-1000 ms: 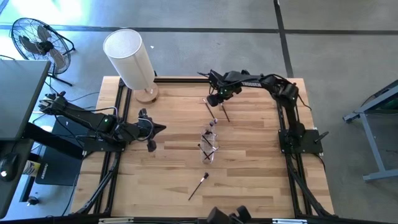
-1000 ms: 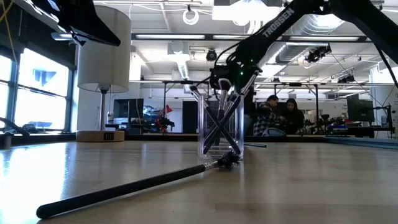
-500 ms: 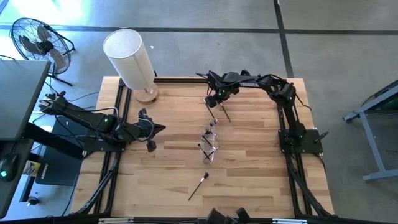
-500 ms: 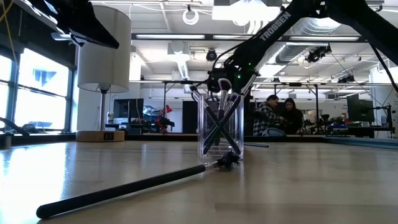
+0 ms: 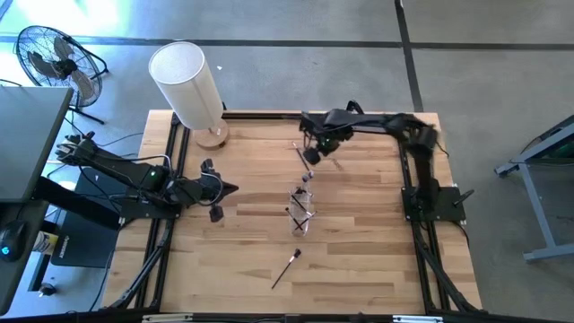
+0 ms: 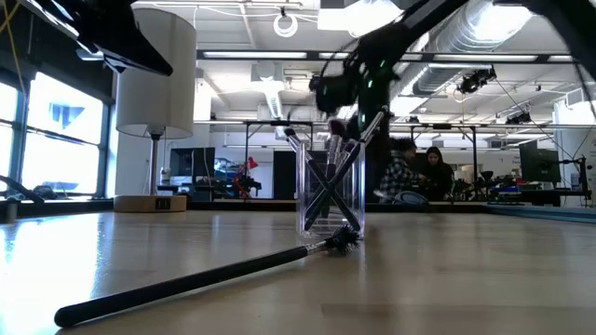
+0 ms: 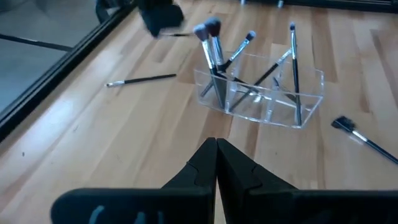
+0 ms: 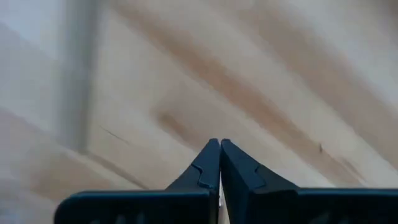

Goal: Pick & Place Makeup Brushes
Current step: Put the eyeshadow brush into the transparent organizer

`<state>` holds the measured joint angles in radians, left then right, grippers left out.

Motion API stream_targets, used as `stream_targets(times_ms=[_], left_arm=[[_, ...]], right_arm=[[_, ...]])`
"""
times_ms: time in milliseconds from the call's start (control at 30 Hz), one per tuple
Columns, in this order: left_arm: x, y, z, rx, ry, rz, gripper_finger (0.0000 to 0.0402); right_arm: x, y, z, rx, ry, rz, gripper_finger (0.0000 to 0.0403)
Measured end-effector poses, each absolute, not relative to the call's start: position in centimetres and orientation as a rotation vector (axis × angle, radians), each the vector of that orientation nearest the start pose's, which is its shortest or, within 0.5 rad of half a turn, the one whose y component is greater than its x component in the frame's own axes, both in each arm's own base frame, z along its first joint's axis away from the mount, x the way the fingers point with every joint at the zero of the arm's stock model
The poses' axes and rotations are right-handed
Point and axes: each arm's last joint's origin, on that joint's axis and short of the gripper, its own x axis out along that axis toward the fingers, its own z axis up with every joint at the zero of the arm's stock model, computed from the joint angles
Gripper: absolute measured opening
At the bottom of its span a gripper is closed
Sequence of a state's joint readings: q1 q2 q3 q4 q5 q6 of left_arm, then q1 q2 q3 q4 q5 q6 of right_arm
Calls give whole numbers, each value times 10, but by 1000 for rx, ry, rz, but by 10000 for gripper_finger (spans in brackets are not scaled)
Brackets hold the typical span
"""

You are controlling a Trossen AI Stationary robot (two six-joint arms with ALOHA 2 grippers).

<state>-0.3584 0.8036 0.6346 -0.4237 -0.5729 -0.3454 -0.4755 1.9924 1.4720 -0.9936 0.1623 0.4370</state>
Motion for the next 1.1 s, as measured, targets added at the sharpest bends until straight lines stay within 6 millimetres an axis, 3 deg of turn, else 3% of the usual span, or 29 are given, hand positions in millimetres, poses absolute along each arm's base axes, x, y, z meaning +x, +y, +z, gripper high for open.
stream_targets(times_ms=[67,167,333,567,833,967,1100], left_arm=[[159,-43,260,-70,494,282,3],[158,-44,258,-67,514,269,3],[156,-43,256,-46,542,267,3],[157,-43,256,24,547,248,3],[157,-43,256,21,547,249,3],[157,-43,257,19,543,248,3],[158,-44,257,11,538,237,3]], right_arm=[[318,-168,197,587,1309,-882,1],[291,-144,209,657,1198,-914,1],[250,-88,235,753,899,-862,1],[222,-28,255,710,358,-673,0],[239,16,267,349,-107,-404,0],[261,32,266,130,-142,-359,0],[287,42,245,40,-39,-344,0]])
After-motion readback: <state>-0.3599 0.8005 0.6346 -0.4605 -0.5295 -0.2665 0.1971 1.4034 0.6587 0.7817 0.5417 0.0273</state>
